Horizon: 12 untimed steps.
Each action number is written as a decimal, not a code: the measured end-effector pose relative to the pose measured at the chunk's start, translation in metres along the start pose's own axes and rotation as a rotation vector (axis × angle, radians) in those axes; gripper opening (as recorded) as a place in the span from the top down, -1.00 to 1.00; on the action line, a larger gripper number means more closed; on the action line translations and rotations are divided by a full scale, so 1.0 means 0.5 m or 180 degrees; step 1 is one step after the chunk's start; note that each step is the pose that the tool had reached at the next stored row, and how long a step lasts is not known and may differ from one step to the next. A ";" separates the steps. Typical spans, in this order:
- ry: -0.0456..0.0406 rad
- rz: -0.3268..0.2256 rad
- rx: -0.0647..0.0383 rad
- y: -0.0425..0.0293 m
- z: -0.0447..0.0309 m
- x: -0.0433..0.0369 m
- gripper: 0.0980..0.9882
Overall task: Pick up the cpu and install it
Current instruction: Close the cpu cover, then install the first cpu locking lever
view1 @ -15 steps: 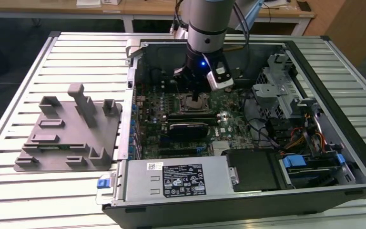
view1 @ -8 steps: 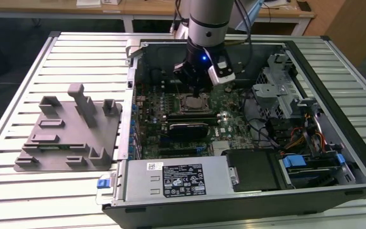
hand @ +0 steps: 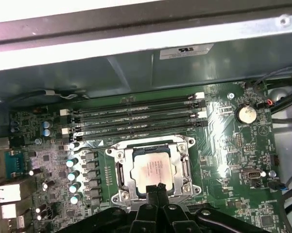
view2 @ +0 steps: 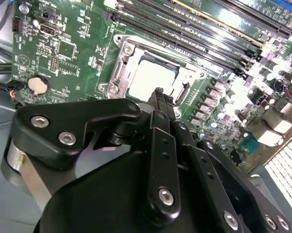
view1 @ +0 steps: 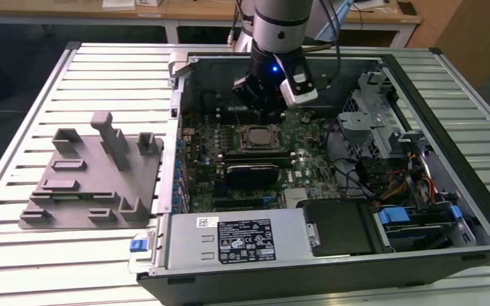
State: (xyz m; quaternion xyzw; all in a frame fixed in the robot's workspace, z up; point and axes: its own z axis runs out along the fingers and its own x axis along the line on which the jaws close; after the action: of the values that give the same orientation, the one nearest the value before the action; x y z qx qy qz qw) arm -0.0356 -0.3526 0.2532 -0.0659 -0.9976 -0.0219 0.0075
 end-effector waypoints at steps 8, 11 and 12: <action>-0.0001 0.0000 0.0000 0.000 0.000 0.000 0.98; -0.0001 0.0000 0.0000 0.000 0.000 0.000 0.98; -0.0001 0.0000 0.0000 0.000 0.000 0.000 0.98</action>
State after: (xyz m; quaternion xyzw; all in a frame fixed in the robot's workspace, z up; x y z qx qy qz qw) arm -0.0356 -0.3526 0.2533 -0.0659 -0.9976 -0.0219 0.0074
